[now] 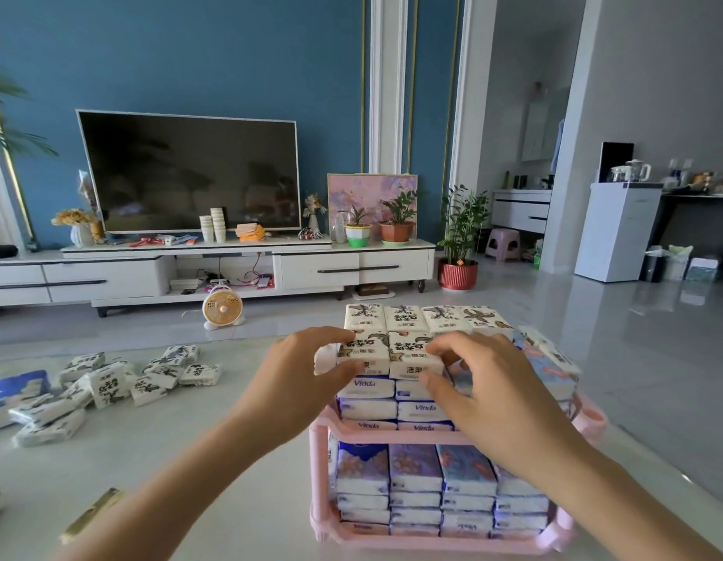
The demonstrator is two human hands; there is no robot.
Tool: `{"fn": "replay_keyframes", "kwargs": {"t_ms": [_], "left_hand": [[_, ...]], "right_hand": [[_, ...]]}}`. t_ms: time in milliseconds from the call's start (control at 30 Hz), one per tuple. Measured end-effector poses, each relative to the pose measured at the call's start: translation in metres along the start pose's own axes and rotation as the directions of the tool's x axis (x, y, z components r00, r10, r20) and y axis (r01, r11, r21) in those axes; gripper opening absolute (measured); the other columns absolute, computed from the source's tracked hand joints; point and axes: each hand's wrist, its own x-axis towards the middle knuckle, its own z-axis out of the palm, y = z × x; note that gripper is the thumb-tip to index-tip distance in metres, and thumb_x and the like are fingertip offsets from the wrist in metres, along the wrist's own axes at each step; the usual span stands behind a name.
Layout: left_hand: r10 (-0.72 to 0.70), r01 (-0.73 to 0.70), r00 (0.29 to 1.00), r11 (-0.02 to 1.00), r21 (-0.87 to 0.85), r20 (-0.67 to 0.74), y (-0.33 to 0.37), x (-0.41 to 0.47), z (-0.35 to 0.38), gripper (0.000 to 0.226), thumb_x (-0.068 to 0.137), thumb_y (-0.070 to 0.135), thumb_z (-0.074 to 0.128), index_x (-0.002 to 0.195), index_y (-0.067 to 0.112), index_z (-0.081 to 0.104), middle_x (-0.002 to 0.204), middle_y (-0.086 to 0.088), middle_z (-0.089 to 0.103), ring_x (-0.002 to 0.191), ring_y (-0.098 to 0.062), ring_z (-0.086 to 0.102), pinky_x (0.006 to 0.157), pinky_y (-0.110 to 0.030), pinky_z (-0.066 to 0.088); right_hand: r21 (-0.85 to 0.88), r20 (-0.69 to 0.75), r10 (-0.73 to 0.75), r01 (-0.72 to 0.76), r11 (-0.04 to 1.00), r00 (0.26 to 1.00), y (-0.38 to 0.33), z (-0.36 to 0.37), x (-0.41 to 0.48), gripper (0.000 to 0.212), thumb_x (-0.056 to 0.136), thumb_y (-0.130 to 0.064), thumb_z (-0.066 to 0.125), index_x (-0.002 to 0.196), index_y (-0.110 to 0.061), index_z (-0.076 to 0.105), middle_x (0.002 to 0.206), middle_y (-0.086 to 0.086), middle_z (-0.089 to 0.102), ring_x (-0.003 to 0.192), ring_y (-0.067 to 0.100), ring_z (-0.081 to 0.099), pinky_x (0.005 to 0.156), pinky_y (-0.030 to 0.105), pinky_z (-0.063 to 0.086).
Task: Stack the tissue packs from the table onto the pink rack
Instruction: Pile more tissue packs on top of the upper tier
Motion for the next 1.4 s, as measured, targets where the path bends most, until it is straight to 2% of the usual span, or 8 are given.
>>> {"fn": "replay_keyframes", "kwargs": {"t_ms": [200,367,567,733,900,1000,1100,1400], "left_hand": [[0.010,-0.009,1.000,0.996,-0.085,0.005,-0.006,-0.001,0.006,0.036,0.087,0.035,0.058,0.123,0.032,0.055,0.125,0.012,0.056,0.090,-0.009,0.055,0.061,-0.006,0.038],[0.000,-0.007,0.999,0.989,-0.150,-0.045,-0.009,-0.004,0.013,0.035,0.087,0.033,0.059,0.122,0.033,0.056,0.123,0.012,0.057,0.111,-0.012,0.051,0.086,-0.020,0.039],[0.022,-0.029,0.999,0.987,-0.158,-0.048,-0.010,-0.003,0.012,0.041,0.087,0.036,0.058,0.127,0.033,0.051,0.130,0.011,0.052,0.116,-0.010,0.048,0.090,-0.024,0.042],[0.030,-0.049,0.994,0.980,-0.191,-0.103,-0.024,-0.014,-0.002,0.039,0.091,0.037,0.049,0.129,0.032,0.047,0.123,0.019,0.047,0.102,0.000,0.046,0.072,-0.003,0.035],[-0.062,0.039,0.991,0.981,-0.192,-0.120,-0.076,-0.046,-0.023,0.020,0.089,0.026,0.055,0.099,0.043,0.051,0.105,0.030,0.050,0.088,-0.011,0.056,0.075,-0.006,0.038],[-0.171,0.162,0.981,0.981,-0.105,-0.088,-0.124,-0.073,-0.027,0.017,0.089,0.026,0.057,0.100,0.039,0.053,0.110,0.022,0.053,0.093,-0.018,0.059,0.087,-0.026,0.044],[-0.259,0.255,0.957,0.966,-0.044,-0.129,-0.181,-0.095,-0.030,0.021,0.089,0.019,0.055,0.106,0.032,0.056,0.116,0.013,0.053,0.094,-0.013,0.058,0.086,-0.026,0.041],[-0.434,0.474,0.823,0.880,0.022,-0.368,-0.288,-0.092,-0.058,0.035,0.091,0.004,0.042,0.122,0.016,0.053,0.131,-0.002,0.050,0.111,-0.017,0.050,0.090,-0.023,0.036]], "right_hand": [[0.041,0.027,-0.005,0.004,0.999,1.000,0.004,0.002,0.001,0.018,0.088,-0.027,0.060,0.106,-0.023,0.062,0.095,-0.014,0.059,0.093,0.007,0.046,0.077,0.013,0.034],[0.035,0.050,-0.009,0.007,0.999,0.999,0.008,-0.001,0.003,0.016,0.088,-0.024,0.060,0.104,-0.024,0.062,0.097,-0.014,0.060,0.096,0.005,0.046,0.079,0.004,0.032],[0.006,0.061,-0.004,0.004,1.000,0.998,0.006,-0.002,0.005,0.017,0.088,-0.023,0.060,0.105,-0.023,0.063,0.098,-0.014,0.060,0.097,0.005,0.046,0.080,0.000,0.028],[-0.006,-0.011,-0.033,0.033,0.999,0.999,-0.008,-0.008,0.003,0.012,0.088,-0.020,0.060,0.100,-0.020,0.063,0.091,-0.016,0.057,0.089,0.001,0.045,0.080,0.000,0.027],[0.117,0.011,-0.223,0.220,0.968,0.975,-0.057,-0.002,-0.006,0.015,0.088,-0.030,0.048,0.097,-0.029,0.059,0.090,-0.024,0.054,0.094,-0.004,0.048,0.083,0.004,0.032],[0.205,0.042,-0.405,0.389,0.898,0.913,-0.099,0.023,-0.013,0.016,0.086,-0.028,0.047,0.094,-0.025,0.061,0.091,-0.020,0.056,0.092,0.000,0.049,0.085,0.010,0.035],[0.273,0.102,-0.506,0.465,0.842,0.857,-0.135,0.071,-0.015,0.015,0.082,-0.028,0.051,0.095,-0.028,0.057,0.089,-0.016,0.058,0.089,0.001,0.051,0.089,0.006,0.030],[0.485,0.488,-0.237,-0.035,0.874,0.840,-0.179,0.211,0.014,0.020,0.090,-0.021,0.055,0.105,-0.033,0.053,0.105,-0.016,0.055,0.102,-0.003,0.047,0.084,0.004,0.034]]}}
